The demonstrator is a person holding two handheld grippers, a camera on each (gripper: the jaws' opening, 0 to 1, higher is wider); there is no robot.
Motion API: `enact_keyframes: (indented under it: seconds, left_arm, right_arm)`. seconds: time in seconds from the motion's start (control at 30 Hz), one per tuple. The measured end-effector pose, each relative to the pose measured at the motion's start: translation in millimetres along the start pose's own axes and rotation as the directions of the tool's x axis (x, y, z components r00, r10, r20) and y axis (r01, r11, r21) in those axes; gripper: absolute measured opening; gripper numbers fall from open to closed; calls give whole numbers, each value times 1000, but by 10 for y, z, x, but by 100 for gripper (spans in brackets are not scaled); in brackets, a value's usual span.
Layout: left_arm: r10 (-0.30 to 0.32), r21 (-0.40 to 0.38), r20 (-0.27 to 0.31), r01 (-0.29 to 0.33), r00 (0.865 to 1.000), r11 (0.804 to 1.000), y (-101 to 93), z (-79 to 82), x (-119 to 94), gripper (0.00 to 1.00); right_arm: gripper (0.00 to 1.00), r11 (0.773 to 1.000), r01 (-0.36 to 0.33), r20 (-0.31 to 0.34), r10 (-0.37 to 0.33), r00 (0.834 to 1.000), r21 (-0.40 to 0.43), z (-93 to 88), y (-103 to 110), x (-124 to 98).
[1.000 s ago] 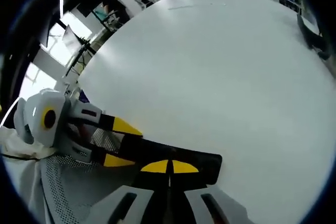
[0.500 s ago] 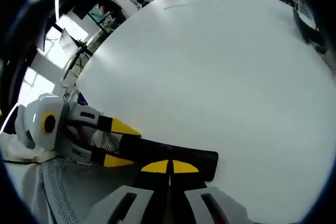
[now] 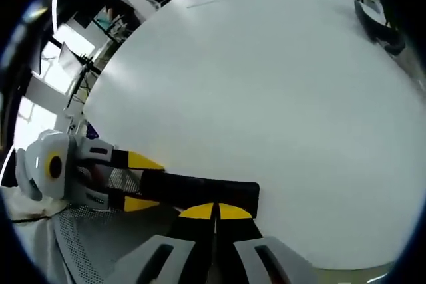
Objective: Press the specified remote control buttons in sequence, fully releasing each button before pressing the next.
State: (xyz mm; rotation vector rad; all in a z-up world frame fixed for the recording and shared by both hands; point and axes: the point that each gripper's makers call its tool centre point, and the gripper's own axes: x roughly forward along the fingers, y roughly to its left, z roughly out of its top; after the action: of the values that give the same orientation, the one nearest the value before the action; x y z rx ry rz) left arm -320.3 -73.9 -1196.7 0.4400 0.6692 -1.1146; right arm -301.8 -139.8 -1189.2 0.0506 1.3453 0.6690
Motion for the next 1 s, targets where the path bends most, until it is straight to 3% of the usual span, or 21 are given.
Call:
enact_keyframes:
  seconds: [0.33, 0.53, 0.83, 1.0]
  left_arm:
    - [-2, -3, 3, 2, 1000, 1000, 4, -1, 0, 25]
    - [-1, 14, 1, 1, 1000, 1000, 2, -5, 1, 25]
    - [-1, 22, 2, 1, 1000, 1000, 4, -8, 1, 25]
    - [-1, 24, 1, 1, 1000, 1000, 4, -6, 1, 25]
  right_arm:
    - [0, 999, -11, -14, 10, 1000, -34, -9, 53, 35]
    - [0, 995, 15, -23, -18, 1000, -100, -19, 60, 47]
    - [0, 998, -12, -13, 11, 1000, -57, -11, 35, 45]
    - [0, 996, 3, -9, -4, 1000, -87, -7, 51, 48]
